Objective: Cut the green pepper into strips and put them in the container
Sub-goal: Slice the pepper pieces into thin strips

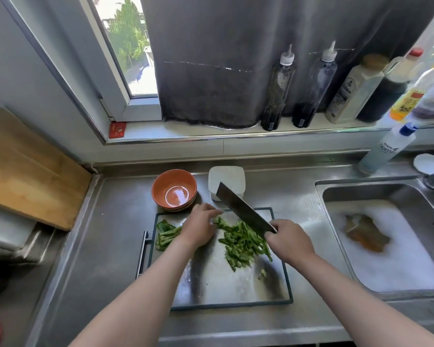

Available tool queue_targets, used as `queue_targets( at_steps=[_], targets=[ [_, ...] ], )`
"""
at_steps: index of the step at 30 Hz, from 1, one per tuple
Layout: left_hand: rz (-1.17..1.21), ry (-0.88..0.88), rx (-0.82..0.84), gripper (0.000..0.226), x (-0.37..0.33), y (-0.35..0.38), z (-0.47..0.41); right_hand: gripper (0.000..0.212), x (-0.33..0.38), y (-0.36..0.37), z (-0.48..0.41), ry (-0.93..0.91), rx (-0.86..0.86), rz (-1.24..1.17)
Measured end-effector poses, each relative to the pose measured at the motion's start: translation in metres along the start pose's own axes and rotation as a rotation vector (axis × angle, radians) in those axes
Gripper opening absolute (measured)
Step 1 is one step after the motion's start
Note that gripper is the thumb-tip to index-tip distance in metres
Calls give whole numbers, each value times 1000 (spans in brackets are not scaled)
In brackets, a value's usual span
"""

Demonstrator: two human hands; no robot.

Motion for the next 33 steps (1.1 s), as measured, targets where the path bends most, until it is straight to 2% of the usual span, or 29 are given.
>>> queue_targets(
  at_steps=[2,4,9,11,15,20,25,27,30,33],
  targets=[
    [-132,116,26,45,-10,11,-4,11,4,8,-1,16,11,-20],
    [-211,218,8,34,-16,16,-8,14,7,14,-1,23,20,-25],
    [-291,351,-162,20,-18,10,-5,13,8,20,-2,22,7,-22],
    [-243,372,-221,20,-16,4,4,15,9,19,-2,22,-7,-37],
    [69,290,-255,18,-4,-10,46,16,16,21,4,8,37,-70],
    [48,203,-203,22,29,-1,117,21,42,38,29,-123,176,-57],
    [65,107,-310,23,46,-7,150,21,57,65,57,-227,293,55],
    [101,22,-359,33,50,-12,157,25,59,72,65,-262,302,97],
    [183,-116,-398,30,59,-15,171,30,61,76,72,-313,292,149],
    [171,-97,-431,27,59,-11,181,25,63,79,77,-361,276,179]
  ],
)
Point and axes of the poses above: each hand's wrist, its own z-axis away from the middle knuckle, its own y-axis out of the palm, x = y × z, the point moved 8 cm from there along -z, towards the middle knuckle, and after that the axes turned 15 degrees about -x, right-handed, at the moved point
